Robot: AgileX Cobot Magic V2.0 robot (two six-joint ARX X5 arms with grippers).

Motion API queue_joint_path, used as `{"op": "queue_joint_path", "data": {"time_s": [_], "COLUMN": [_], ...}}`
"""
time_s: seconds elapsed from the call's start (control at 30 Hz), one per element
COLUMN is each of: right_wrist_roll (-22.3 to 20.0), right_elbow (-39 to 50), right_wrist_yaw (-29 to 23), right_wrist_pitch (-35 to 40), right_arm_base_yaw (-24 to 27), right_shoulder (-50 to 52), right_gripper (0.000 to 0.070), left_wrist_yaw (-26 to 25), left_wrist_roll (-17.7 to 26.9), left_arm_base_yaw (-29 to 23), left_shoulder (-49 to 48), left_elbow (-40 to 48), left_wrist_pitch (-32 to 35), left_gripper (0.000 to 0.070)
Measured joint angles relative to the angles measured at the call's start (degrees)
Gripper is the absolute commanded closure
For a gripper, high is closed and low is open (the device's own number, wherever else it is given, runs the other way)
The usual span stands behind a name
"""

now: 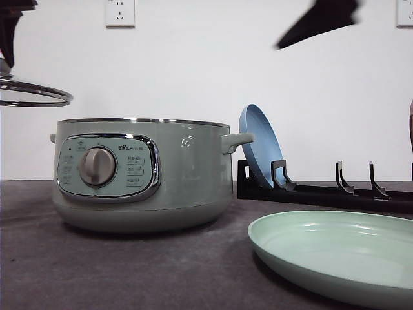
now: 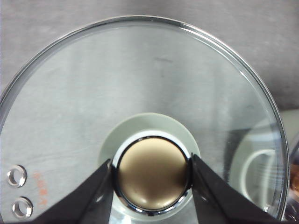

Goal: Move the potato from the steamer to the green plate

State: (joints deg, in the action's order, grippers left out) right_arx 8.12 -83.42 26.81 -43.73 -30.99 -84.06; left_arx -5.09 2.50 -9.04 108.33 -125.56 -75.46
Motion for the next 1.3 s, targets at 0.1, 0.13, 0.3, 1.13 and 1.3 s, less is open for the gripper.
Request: {"op": "queue_joint_path", "data": {"time_s": [0.1, 0.13, 0.3, 1.13, 1.3], "right_wrist_roll": [-2.17, -2.9, -6.46, -21.25, -21.35], "right_elbow": [-9.86, -13.06, -27.59, -38.48, -38.59], "right_wrist_yaw": [-0.04, -0.11, -2.29, -16.51, -16.44], "right_wrist_pitch": [-1.15, -1.64, -3.82, -7.2, -7.02], "right_arm_base_yaw": [-1.29, -1.67, -3.86, -8.82, -8.92], "right_shoulder": [-9.63, -12.55, -25.87, -45.3, -46.69], "right_gripper": [0.011, 0.0111, 0.0111, 0.011, 0.011], "left_wrist_yaw": [0.01, -0.01, -0.27, -0.68, -0.75], "left_wrist_roll": [-0.02, -0.02, -0.02, -0.02, -0.02], "left_arm_base_yaw": [-0.67, -0.77, -0.85, -1.3, -1.28], "left_shoulder": [0.0, 0.0, 0.0, 0.0, 0.0], "left_elbow": [0.0, -0.01, 0.0, 0.0, 0.0], "left_wrist_pitch": [0.0, -0.01, -0.04, -1.04, -1.07], "left_gripper": [0.07, 0.07, 0.07, 0.07, 0.07]}}
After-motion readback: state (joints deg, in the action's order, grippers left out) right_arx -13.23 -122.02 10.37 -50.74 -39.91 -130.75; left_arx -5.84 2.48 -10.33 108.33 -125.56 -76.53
